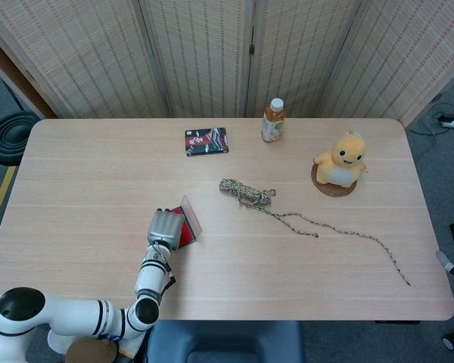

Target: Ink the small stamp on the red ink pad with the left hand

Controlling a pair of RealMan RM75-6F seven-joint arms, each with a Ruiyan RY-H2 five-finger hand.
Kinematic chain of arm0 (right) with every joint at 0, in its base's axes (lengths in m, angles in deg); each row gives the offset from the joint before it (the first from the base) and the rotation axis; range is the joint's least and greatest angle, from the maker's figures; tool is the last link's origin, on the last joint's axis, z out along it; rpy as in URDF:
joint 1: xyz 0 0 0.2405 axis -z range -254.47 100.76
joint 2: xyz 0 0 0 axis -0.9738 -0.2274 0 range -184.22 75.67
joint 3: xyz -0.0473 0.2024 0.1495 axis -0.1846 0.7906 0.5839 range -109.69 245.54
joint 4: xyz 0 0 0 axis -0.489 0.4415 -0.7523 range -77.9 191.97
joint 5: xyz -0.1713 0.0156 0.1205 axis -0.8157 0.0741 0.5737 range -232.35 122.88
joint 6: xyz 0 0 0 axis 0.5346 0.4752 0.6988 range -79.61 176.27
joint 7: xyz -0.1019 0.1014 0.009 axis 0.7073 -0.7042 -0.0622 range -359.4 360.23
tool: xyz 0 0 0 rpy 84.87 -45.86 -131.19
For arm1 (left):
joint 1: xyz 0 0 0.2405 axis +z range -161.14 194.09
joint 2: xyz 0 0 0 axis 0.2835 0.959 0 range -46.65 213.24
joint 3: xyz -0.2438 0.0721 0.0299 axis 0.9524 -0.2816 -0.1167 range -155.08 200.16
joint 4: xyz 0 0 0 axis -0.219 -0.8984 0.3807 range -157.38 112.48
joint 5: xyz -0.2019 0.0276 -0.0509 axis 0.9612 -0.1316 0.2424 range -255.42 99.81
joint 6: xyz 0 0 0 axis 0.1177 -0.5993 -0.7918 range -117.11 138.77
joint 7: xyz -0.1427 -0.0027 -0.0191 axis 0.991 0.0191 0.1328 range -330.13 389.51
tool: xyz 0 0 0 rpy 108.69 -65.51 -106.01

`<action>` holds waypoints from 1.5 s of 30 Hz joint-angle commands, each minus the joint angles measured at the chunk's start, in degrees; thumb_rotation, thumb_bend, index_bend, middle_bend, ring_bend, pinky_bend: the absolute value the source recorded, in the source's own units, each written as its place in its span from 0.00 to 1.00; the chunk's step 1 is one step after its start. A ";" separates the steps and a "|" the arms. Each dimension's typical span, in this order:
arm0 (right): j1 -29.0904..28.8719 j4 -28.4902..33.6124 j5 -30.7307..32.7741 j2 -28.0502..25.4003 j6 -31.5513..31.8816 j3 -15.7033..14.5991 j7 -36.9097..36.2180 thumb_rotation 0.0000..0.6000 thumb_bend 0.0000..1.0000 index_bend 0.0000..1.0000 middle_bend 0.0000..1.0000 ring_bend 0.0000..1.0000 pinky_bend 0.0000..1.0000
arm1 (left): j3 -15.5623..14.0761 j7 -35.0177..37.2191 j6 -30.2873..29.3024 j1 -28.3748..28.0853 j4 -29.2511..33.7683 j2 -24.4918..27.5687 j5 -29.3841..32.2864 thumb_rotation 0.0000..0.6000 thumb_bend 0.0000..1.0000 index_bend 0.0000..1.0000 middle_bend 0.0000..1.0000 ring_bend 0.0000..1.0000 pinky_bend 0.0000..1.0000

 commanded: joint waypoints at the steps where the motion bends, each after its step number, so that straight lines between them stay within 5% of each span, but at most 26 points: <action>1: 0.04 0.20 0.09 0.01 0.04 0.02 0.35 1.00 0.31 0.00 0.00 0.00 0.00 | -0.56 1.13 1.25 0.43 -1.02 -0.20 -0.24 1.00 0.31 0.52 0.51 0.25 0.25; 27: -0.38 1.38 0.95 0.50 -1.19 0.21 3.97 1.00 0.31 0.00 0.00 0.00 0.00 | -3.47 1.99 -11.34 4.30 13.35 6.90 -4.73 1.00 0.31 0.52 0.51 0.25 0.25; 45: -0.84 3.03 1.36 1.07 -2.07 0.21 8.16 1.00 0.31 0.00 0.00 0.00 0.00 | -7.31 9.64 -7.03 9.81 10.37 8.40 -10.62 1.00 0.31 0.51 0.51 0.25 0.25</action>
